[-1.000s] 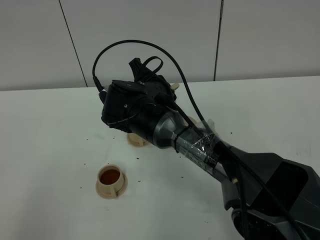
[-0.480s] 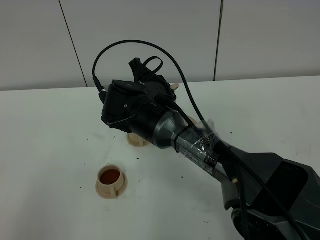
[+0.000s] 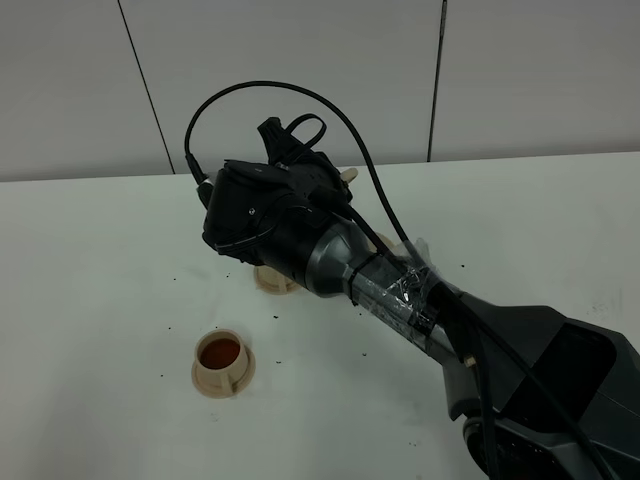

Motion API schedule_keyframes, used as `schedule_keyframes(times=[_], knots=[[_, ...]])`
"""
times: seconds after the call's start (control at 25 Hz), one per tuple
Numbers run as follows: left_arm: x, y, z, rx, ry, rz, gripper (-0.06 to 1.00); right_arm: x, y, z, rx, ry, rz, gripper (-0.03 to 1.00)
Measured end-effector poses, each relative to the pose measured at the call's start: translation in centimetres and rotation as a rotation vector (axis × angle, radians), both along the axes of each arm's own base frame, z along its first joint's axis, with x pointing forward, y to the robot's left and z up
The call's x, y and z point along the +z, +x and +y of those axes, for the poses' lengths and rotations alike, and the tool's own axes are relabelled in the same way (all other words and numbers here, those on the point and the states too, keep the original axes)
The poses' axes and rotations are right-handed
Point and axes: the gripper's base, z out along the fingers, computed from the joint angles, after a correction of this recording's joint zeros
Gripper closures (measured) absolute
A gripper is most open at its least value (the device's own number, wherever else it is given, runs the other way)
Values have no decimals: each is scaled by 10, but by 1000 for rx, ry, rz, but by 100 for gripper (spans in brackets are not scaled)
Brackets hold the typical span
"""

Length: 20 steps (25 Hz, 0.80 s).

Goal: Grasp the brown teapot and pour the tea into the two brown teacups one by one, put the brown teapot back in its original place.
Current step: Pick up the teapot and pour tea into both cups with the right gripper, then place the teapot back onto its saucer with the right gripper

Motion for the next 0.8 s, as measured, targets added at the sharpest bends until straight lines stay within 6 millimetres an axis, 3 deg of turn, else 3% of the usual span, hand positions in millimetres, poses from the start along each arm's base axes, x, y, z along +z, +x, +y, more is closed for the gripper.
schedule_keyframes(times=[0.8], knots=[[0, 0, 0, 0, 0, 0, 70, -4, 1, 1, 12, 60, 55, 87]])
